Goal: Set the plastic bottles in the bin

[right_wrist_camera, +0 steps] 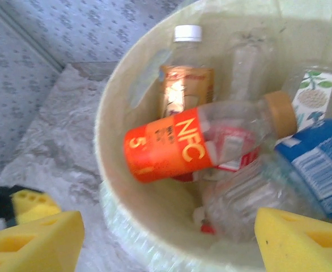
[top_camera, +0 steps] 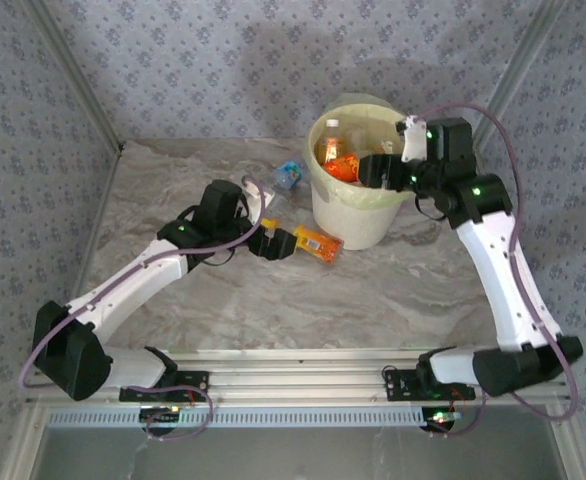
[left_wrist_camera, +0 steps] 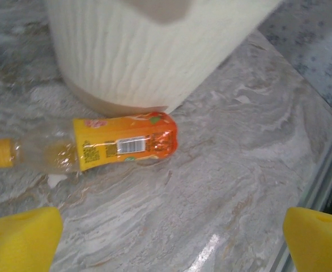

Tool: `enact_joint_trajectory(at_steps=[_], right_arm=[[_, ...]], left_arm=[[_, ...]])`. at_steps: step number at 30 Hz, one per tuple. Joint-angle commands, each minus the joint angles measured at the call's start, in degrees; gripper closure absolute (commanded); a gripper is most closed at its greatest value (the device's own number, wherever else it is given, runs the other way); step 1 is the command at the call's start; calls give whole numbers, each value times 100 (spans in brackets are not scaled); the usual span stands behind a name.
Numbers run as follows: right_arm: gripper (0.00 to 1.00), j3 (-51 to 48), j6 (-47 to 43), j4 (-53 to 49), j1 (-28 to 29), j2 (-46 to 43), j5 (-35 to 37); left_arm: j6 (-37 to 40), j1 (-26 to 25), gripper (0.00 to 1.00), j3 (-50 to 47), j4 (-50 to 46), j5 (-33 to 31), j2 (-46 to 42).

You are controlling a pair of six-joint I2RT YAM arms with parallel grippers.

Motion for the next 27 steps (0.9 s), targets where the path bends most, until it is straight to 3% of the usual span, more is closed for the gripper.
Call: enact_joint_trajectory(at_steps=[1,4,9,20,27], right_arm=[[18,-501,161,186,186,-618,-337],[16,-985,303,184,346,-1152,-328],[15,-1675,558,204,523,-1868,-311],[10,-2680,667,-99,842,-2756,-339],[8,-2999,849,-230,1420,-2955,269]], left_arm=[[-1211,56,0,219,-166,-779,40],[-2258,43,1,261,-350,-1323,142],[-3280,56,2,442,-381,-1599,686],[-4955,55,0,458,883,-1381,1956],[-5653,38,0,758,1382,-1266,2744]])
